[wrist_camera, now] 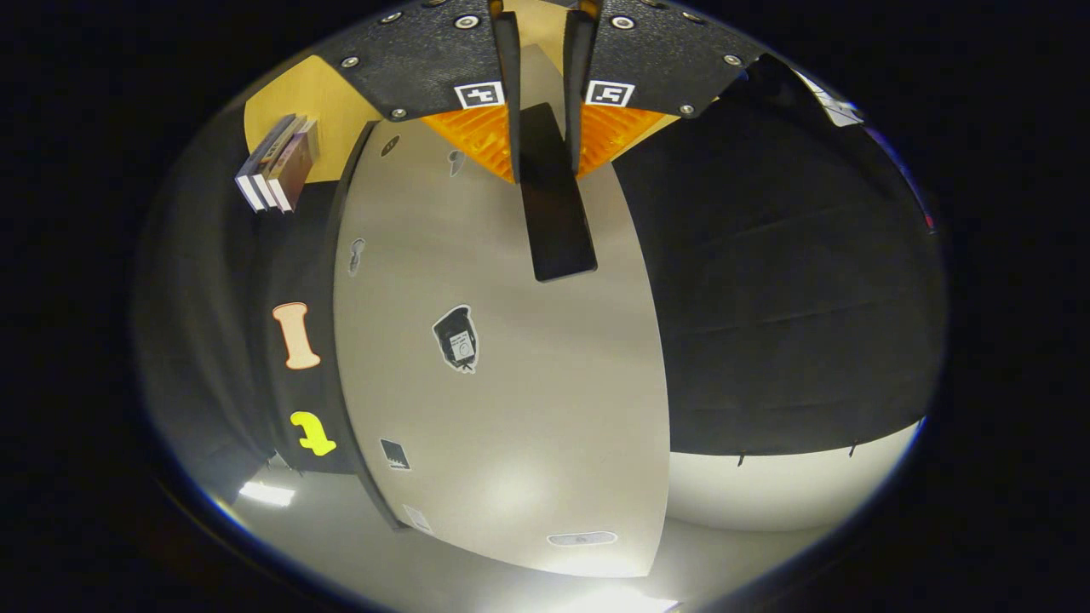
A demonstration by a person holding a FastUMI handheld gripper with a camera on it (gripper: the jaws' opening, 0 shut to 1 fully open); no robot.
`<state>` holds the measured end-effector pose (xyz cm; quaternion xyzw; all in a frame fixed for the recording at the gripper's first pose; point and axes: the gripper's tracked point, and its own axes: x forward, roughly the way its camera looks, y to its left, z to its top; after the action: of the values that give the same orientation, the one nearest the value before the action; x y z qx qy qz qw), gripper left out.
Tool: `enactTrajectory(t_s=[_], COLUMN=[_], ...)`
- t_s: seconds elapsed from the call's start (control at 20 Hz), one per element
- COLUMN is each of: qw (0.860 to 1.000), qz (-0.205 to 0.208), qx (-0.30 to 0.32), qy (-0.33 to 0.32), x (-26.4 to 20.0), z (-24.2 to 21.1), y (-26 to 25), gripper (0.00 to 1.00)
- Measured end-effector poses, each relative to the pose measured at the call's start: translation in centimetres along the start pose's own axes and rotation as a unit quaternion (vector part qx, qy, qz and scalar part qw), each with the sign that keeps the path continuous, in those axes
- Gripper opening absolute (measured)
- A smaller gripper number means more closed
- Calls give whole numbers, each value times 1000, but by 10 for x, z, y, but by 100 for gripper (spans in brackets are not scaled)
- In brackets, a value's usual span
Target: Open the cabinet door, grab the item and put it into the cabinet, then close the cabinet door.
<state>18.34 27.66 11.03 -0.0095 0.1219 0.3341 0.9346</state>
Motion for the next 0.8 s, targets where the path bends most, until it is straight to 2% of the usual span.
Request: enactTrajectory(t_s=[0.35,0.8], qw=[999,997], qz=[-23,-79], qx=[26,-17], qy=[-3,-12], x=[-9,-24], z=[-2,0], y=[-9,-17], gripper=[16,13])
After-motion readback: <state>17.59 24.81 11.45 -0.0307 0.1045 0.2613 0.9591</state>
